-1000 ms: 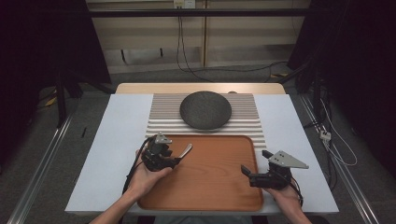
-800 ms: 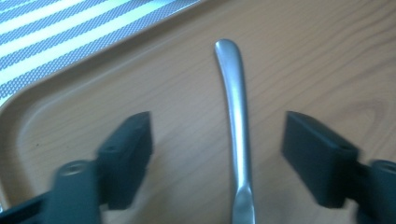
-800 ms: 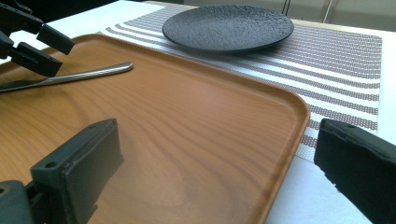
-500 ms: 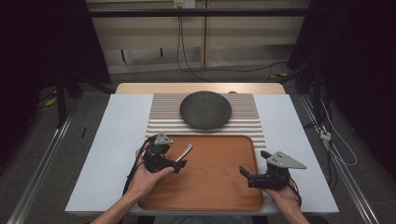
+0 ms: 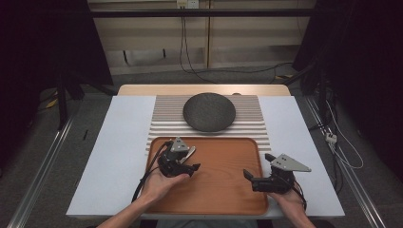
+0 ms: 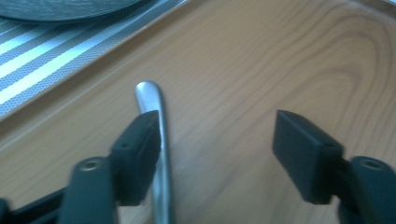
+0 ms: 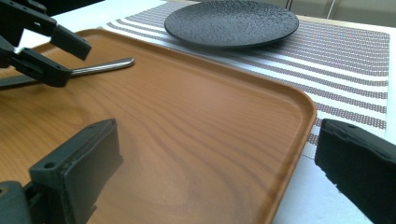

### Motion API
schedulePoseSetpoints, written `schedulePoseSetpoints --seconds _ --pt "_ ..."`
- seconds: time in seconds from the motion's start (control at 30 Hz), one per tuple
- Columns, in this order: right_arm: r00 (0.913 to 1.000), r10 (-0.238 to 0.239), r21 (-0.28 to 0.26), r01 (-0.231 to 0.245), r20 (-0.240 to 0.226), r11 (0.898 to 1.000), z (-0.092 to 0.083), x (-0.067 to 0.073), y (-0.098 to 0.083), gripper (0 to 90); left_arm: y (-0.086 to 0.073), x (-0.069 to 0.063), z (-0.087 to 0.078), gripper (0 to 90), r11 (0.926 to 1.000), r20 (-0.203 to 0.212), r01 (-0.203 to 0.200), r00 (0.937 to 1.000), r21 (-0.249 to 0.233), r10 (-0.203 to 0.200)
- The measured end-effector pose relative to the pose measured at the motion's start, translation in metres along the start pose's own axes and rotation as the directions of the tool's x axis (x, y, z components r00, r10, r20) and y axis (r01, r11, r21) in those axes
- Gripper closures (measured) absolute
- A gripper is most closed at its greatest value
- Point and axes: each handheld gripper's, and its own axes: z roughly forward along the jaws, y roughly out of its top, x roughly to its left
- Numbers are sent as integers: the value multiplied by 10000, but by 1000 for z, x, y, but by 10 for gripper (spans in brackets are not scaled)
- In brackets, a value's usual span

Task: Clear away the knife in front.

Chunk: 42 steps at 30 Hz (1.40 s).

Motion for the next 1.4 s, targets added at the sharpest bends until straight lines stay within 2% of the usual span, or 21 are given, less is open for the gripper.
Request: schedulePoseSetpoints --seconds 0.07,0.1,0.17,0.3,0.4,0.43,0.47,0.5,0.57,0.63,0.67,0.77,1.0,1.03,1.07,1.13,1.17,1.2,1.23,1.4 --pt "10000 -4 -2 4 2 10000 0 0 0 0 0 -2 2 501 9998 84 -155 9998 92 154" --pt "10000 -5 -2 5 3 10000 0 0 0 0 0 -3 5 527 9999 157 -110 9998 93 109" --pt "10000 -16 -9 16 3 10000 -1 0 0 0 0 -3 6 653 9997 215 -118 9997 206 114" --pt "10000 -55 1 55 -7 10000 -1 1 0 0 -1 0 12 786 9969 185 -446 9989 647 435" --pt "10000 -86 -3 86 -21 10000 0 1 0 0 0 3 13 885 9964 105 -463 9989 714 456" --pt "10000 -86 0 86 -25 10000 0 1 0 0 0 3 12 899 9957 -89 -521 9986 760 529" --pt "10000 -87 -1 87 -23 10000 -1 1 0 0 0 5 12 900 9958 34 -509 9987 760 508" --pt "10000 -72 -1 72 -7 10000 -1 1 0 0 -1 5 12 900 9959 -52 -453 9989 784 458" --pt "10000 -77 18 77 14 10000 -1 1 0 0 0 7 11 900 9943 -283 -561 9979 905 588" --pt "10000 -41 -6 41 22 10000 -2 1 -1 0 0 8 9 900 9935 -713 -408 9963 1061 485" --pt "10000 -19 -4 19 32 10000 -2 1 -1 0 -1 11 9 900 9947 -482 -348 9981 970 396" --pt "10000 12 8 -12 44 10000 -2 1 -1 0 -2 14 8 900 9944 -488 -340 9980 997 390" --pt "10000 -65 -2 65 41 10000 -3 1 -1 0 -2 18 6 900 9935 -619 -222 9977 1114 293" --pt "10000 -57 -1 57 45 10000 -3 0 -1 0 -2 18 4 900 9928 -811 -162 9964 1187 259" --pt "10000 -70 -4 70 42 10000 -3 0 -1 0 -3 20 5 900 9938 -603 -104 9980 1105 171" --pt "9999 -96 4 96 29 10000 -3 1 -1 0 -4 21 3 900 9937 -655 -90 9977 1121 165" --pt "10000 -95 2 95 23 10000 -3 1 -1 0 -5 22 2 900 9934 -694 -138 9973 1140 218" --pt "10000 -96 -2 96 19 10000 -3 1 -1 0 -5 21 1 900 9925 -900 -143 9956 1216 253" --pt "10000 -93 0 93 17 10000 -3 1 -1 0 -6 23 0 900 9932 -753 -99 9970 1157 187" --pt "10000 -82 9 82 29 10000 -3 1 -1 0 -9 27 -4 900 9926 -811 -43 9966 1217 143"
